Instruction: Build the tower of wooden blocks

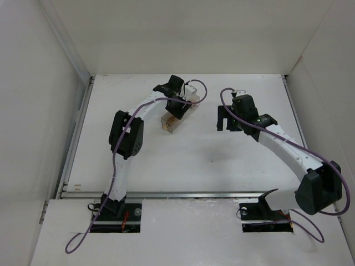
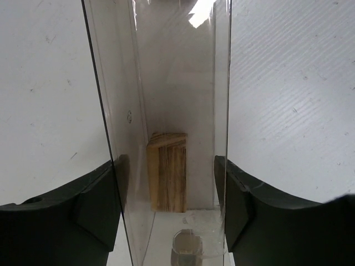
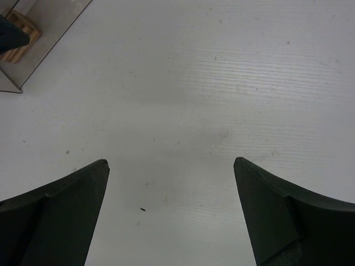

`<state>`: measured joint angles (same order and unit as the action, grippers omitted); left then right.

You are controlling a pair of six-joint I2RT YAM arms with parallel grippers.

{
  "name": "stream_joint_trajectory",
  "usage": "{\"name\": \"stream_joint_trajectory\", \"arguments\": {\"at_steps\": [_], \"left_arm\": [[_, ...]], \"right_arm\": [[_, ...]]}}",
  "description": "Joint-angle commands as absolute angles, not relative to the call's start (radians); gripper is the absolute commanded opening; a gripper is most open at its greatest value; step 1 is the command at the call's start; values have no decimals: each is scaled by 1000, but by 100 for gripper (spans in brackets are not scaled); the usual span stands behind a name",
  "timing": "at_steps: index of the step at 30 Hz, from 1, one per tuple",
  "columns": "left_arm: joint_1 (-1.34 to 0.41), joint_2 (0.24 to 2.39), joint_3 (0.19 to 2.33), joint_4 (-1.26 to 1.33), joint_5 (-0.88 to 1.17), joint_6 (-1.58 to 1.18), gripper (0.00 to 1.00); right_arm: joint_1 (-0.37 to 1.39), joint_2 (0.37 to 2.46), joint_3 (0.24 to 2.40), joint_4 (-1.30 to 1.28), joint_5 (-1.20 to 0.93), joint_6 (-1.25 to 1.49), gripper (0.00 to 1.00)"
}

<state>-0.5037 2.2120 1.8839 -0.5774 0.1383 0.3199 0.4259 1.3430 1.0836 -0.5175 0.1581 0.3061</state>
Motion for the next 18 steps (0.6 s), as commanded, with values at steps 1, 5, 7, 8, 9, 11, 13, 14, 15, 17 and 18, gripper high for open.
{"name": "stream_joint_trajectory", "arguments": {"at_steps": [1,5,7,8,9,11,13,14,15,17,18], "left_arm": [[-508,2215,1921,-609,143,319,3],[-520,2206,1965,-644,42,307,0],[-532,2188,1965,-644,-17,307,0],[-547,2178,1965,-644,-91,307,0],[-561,2169,1950,-612,-138,320,0],[-609,2132,1889,-575,-283,350,0],[-647,2106,1801,-505,-381,406,0],[-667,2082,1767,-474,-428,426,0],[-704,2073,1734,-442,-519,446,0],[-732,2063,1656,-355,-592,486,0],[-741,2050,1643,-338,-618,486,0]], "right_arm": [[434,1341,1117,-520,172,298,100],[434,1341,1127,-520,172,308,100],[434,1330,1137,-520,182,322,100],[434,1330,1137,-520,193,334,100],[434,1330,1137,-520,193,334,100],[434,1321,1146,-529,231,371,100],[434,1321,1146,-541,267,397,100],[434,1321,1146,-552,287,411,100],[434,1321,1146,-567,328,441,100],[434,1321,1146,-583,360,465,100],[434,1321,1155,-583,386,474,100]]}}
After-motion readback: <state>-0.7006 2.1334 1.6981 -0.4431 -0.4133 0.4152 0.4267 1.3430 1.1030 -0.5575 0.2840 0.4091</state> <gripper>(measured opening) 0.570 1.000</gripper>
